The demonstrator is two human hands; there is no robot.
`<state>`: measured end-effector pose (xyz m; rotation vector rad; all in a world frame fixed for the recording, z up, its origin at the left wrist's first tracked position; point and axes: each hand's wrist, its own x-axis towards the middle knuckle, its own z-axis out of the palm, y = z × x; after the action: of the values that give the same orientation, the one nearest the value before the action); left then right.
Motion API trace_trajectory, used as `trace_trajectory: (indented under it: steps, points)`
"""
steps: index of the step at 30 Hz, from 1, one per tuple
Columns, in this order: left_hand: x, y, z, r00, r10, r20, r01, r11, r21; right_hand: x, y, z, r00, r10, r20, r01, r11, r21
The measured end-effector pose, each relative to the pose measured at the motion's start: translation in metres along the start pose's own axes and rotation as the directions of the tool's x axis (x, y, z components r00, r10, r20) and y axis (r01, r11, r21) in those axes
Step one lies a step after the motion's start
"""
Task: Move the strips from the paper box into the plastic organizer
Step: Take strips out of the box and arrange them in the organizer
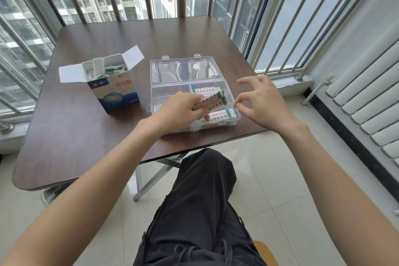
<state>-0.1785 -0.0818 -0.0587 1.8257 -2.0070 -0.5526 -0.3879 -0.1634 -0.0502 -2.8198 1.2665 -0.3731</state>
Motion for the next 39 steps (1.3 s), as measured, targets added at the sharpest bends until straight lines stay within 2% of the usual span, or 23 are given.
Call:
trace_trajectory:
  steps: [4, 7, 10, 14, 16, 19, 23, 29, 34, 39]
  points:
    - [0.0, 0.0, 0.0, 1.0, -0.001, 0.006, 0.001, 1.0, -0.003, 0.003, -0.008, -0.004, 0.995, -0.095, 0.038, 0.099, 0.986, -0.134]
    - [0.0, -0.001, -0.001, 1.0, -0.006, 0.009, 0.006, 1.0, -0.006, 0.004, -0.013, 0.001, 0.989, -0.093, 0.117, 0.116, 0.972, -0.205]
    - [-0.001, -0.001, -0.001, 1.0, -0.012, 0.013, 0.012, 1.0, -0.019, 0.005, -0.015, 0.005, 0.983, -0.042, 0.178, 0.065, 0.99, -0.125]
    - [-0.001, -0.002, -0.001, 1.0, -0.021, 0.01, 0.021, 0.998, -0.051, 0.002, -0.016, 0.004, 0.989, 0.08, 0.125, -0.088, 0.994, 0.063]
    - [0.0, -0.002, -0.001, 1.0, -0.02, 0.013, 0.02, 0.998, -0.053, 0.002, -0.016, 0.002, 0.988, 0.102, 0.117, -0.111, 0.991, 0.073]
    - [0.0, -0.002, -0.001, 0.999, -0.029, 0.017, 0.029, 0.998, -0.05, 0.003, -0.016, 0.001, 0.99, 0.08, 0.114, -0.085, 0.996, 0.039]
    - [-0.001, -0.002, -0.004, 1.0, -0.027, 0.0, 0.027, 0.995, -0.099, 0.006, -0.017, 0.003, 0.997, 0.043, 0.061, -0.049, 0.994, 0.1]
    - [-0.006, -0.003, -0.01, 0.995, -0.077, -0.057, 0.061, 0.968, -0.242, 0.011, -0.018, 0.01, 0.974, 0.01, 0.228, -0.047, 0.986, 0.159]
    - [-0.007, -0.005, -0.013, 0.99, -0.121, -0.076, 0.091, 0.942, -0.322, 0.015, -0.017, 0.009, 0.974, -0.004, 0.226, -0.043, 0.978, 0.204]
    - [-0.009, -0.007, -0.015, 0.987, -0.138, -0.078, 0.099, 0.921, -0.378, 0.021, -0.025, 0.01, 0.971, -0.117, 0.208, 0.077, 0.979, 0.189]
